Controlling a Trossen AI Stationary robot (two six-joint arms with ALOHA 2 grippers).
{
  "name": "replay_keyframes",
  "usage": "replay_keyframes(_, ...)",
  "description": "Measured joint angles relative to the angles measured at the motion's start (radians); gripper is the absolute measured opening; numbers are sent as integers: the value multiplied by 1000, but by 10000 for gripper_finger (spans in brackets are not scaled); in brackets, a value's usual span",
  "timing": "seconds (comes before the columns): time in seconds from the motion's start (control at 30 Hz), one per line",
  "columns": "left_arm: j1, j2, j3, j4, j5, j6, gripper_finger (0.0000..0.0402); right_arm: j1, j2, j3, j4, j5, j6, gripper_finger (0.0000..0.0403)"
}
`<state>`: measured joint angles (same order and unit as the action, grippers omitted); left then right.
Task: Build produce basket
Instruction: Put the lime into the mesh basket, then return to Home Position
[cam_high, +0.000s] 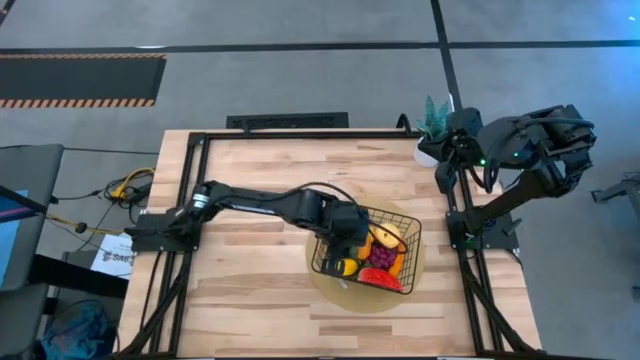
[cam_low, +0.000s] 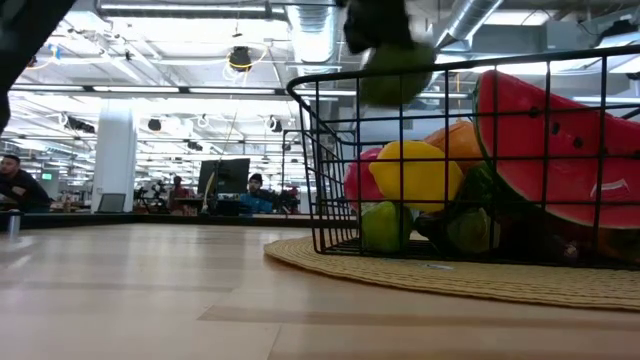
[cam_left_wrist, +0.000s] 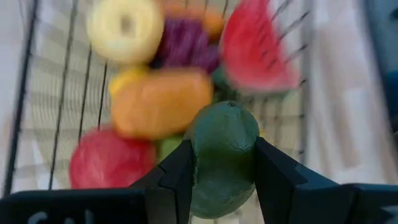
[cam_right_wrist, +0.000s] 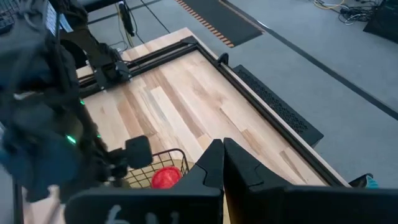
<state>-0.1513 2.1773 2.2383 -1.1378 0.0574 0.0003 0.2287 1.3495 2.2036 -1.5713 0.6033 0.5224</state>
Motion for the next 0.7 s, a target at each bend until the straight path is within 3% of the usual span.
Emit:
replay_keyframes(0.37, 4, 56, -1, -82, -64, -12, 111, 0, 0, 0, 0, -5, -1, 17)
replay_keyframes(0.7, 4, 55, 4, -66, -82, -11, 235, 0, 0, 0, 0, -5, -10, 17)
